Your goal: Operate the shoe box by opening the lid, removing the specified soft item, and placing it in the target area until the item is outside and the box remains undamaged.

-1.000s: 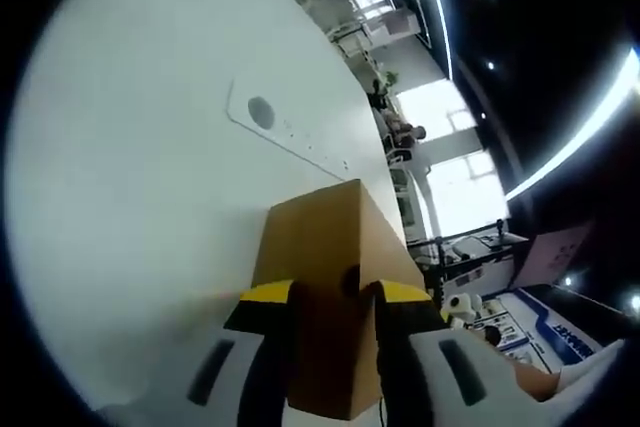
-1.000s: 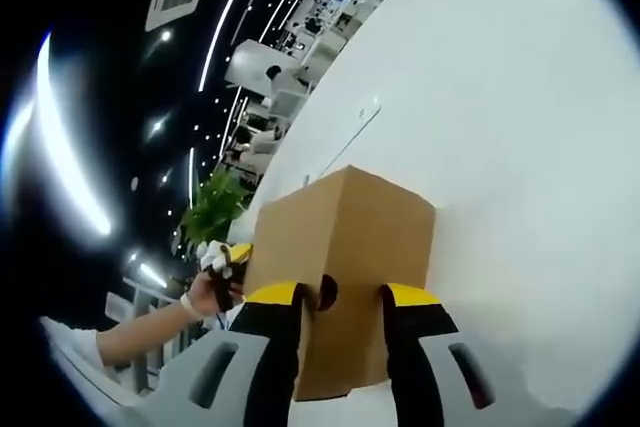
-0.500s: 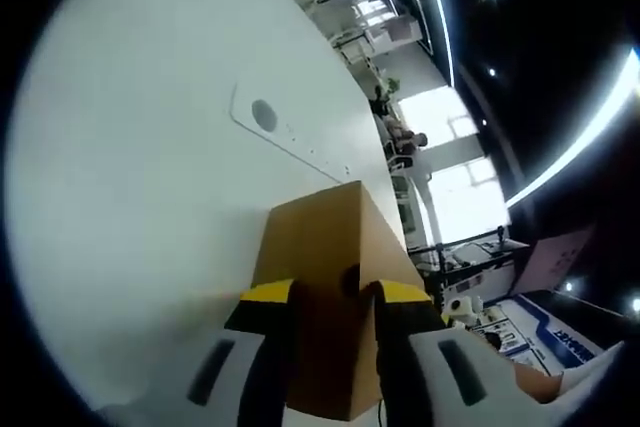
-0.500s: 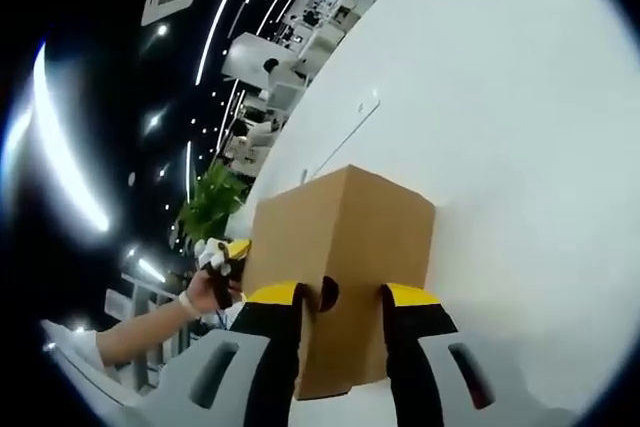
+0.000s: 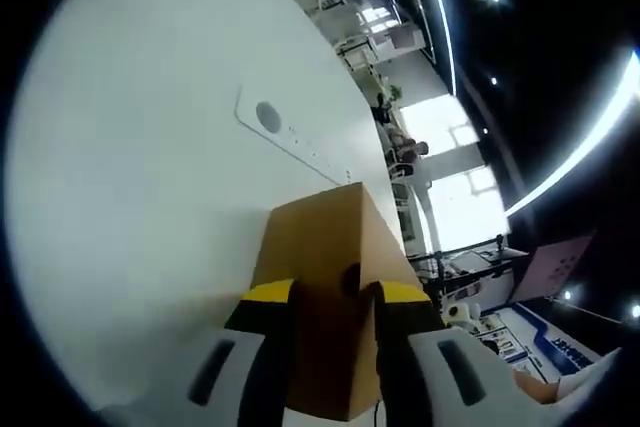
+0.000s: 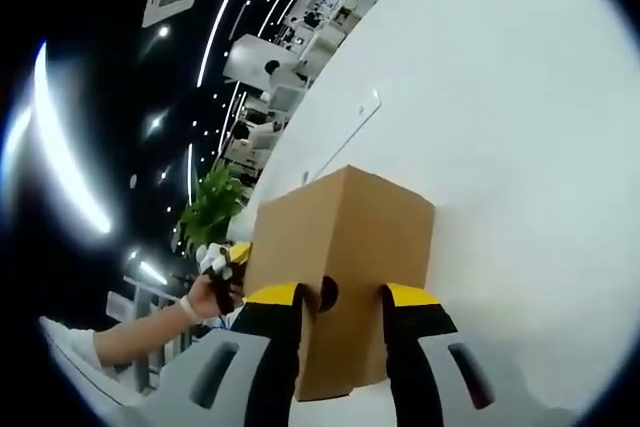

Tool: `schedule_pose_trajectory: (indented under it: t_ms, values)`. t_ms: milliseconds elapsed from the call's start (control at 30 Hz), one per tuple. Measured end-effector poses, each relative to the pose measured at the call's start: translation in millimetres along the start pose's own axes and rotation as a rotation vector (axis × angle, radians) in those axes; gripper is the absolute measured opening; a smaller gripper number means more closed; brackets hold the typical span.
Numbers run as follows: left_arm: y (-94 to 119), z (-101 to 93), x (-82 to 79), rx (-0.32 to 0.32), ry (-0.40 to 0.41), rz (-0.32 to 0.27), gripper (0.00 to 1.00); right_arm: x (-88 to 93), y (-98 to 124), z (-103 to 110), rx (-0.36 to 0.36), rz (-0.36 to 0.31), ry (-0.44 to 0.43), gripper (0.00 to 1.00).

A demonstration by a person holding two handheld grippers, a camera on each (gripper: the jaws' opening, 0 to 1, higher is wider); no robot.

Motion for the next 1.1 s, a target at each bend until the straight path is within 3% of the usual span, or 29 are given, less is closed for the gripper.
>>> schedule_pose_trajectory:
  t_ms: [933,1100]
  values:
    - [8,1.7,8.5,-0.023,0.017,-0.008,0.30,-12.6,-5,-1,0.017,0.018,0.034,0.30]
    - [11,2.8,11.8,-0.032,0.020,0.013,0.30,-14.3,-6,-1,0.019,0.025,0.027,0.29]
Point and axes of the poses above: the point that each gripper's makers call its tool centre point, and the gripper's own axes: y roughly backward along the fingers, z roughly to its left, x roughly out of its underside, the point moved 3 cm from there along y, roughly backward along the fingers, and after that the axes turned 8 degrees about -x, right-handed, at the moved point
